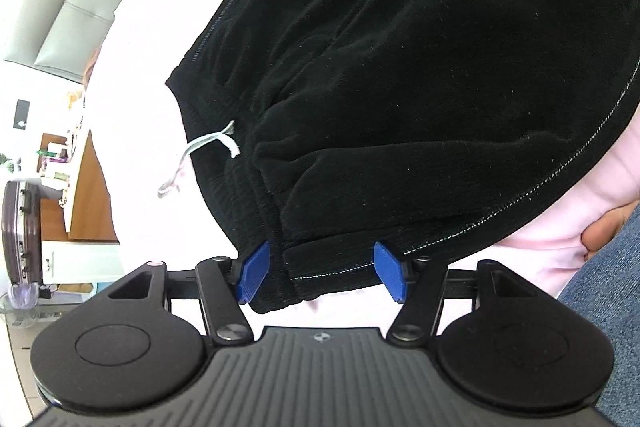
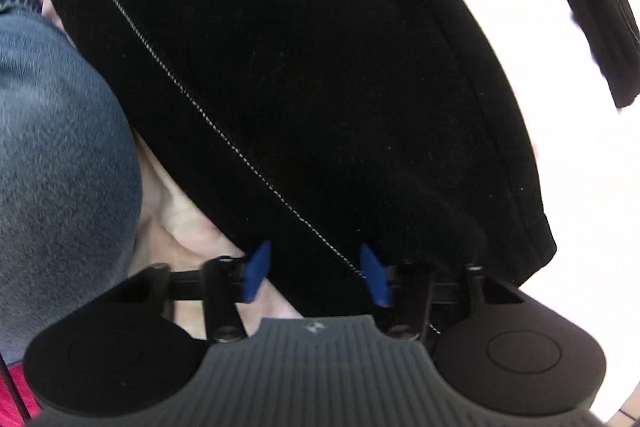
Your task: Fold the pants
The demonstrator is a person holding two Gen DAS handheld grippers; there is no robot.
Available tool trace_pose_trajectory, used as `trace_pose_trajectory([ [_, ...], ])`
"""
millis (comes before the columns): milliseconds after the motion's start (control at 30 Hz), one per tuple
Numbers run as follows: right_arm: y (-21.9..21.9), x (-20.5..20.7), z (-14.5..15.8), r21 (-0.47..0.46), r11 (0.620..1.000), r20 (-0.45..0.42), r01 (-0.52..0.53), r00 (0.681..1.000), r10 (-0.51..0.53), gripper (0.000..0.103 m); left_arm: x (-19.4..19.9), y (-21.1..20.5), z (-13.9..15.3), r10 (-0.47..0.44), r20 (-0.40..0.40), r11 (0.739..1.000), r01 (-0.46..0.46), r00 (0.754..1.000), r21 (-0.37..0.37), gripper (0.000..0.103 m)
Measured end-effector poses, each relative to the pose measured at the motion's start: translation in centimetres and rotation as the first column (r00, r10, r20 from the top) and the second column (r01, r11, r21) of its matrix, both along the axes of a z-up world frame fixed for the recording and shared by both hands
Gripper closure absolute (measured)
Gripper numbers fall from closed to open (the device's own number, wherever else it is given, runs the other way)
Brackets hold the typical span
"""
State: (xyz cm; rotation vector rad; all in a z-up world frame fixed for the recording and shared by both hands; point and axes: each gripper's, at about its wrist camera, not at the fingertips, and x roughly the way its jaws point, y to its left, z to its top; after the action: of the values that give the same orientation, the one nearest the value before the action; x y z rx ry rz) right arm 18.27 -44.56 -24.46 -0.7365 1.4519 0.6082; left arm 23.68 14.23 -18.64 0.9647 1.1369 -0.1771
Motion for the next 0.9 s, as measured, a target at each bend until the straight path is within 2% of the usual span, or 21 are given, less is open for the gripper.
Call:
trace_pose_trajectory([
  [33,-0.1,-0.2,0.2,-0.001,1.000,0.012,-0.005,1.000,0.005,0.086,0.1,-0.1,0.1,0.004,0.002,1.000,-0.004,1.000,0.002,0.032],
  [100,-0.5,-0.9,1.0,0.023,1.000,0.019,-0.002,1.000,0.001,0.103,0.1,-0.3,0.2,0.003,0.007,1.000,-0.003,1.000,0.008,0.032],
  [233,-1.7,-3.3,3.1,0.053,0.999,0.029,-0.002,1.000,0.000,0.103,-0.5,-1.0,0.1,-0.019,0.020,0.999,0.018,1.000,0.030,0.032],
  [367,-3.0,-5.7,3.9,0.082,0.995,0.026,0.053,0.998,-0.055,0.103,-0.9,-1.2,-0.4,-0.051,0.026,0.997,0.050,0.998,0.066,0.032],
  [400,-3.2,-5.6,3.8,0.061,0.996,-0.005,0.065,0.998,-0.065,0.103,-1.1,-1.1,-0.5,-0.063,0.032,0.995,0.060,0.998,0.073,0.032],
  [467,-3.7,-7.4,2.4,-0.011,1.000,-0.036,0.021,0.999,-0.022,0.103,-1.4,-1.0,-0.8,-0.087,0.037,0.993,0.083,0.996,0.090,0.030],
  [567,-4.0,-8.8,3.8,0.004,0.998,0.059,0.061,0.996,-0.062,0.103,-1.9,-0.6,-1.7,-0.132,0.011,0.985,0.129,0.991,0.114,0.028],
  [633,-3.3,-9.6,5.1,0.006,0.999,0.165,0.048,0.985,-0.048,0.088,-2.1,-0.1,-2.6,-0.171,-0.012,0.974,0.171,0.985,0.147,0.028],
  [667,-2.7,-10.1,5.5,0.000,1.000,0.194,0.025,0.981,-0.025,0.067,-2.3,0.1,-3.1,-0.190,-0.015,0.968,0.190,0.982,0.165,0.028],
  [700,-2.0,-10.5,5.8,-0.012,1.000,0.220,-0.004,0.976,0.006,0.059,-2.4,0.3,-3.5,-0.207,-0.013,0.962,0.206,0.978,0.181,0.028],
  [900,0.8,-10.3,4.8,-0.077,0.991,0.239,-0.113,0.962,0.128,0.051,-2.6,0.8,-6.8,-0.334,-0.047,0.903,0.334,0.941,0.272,0.027],
])
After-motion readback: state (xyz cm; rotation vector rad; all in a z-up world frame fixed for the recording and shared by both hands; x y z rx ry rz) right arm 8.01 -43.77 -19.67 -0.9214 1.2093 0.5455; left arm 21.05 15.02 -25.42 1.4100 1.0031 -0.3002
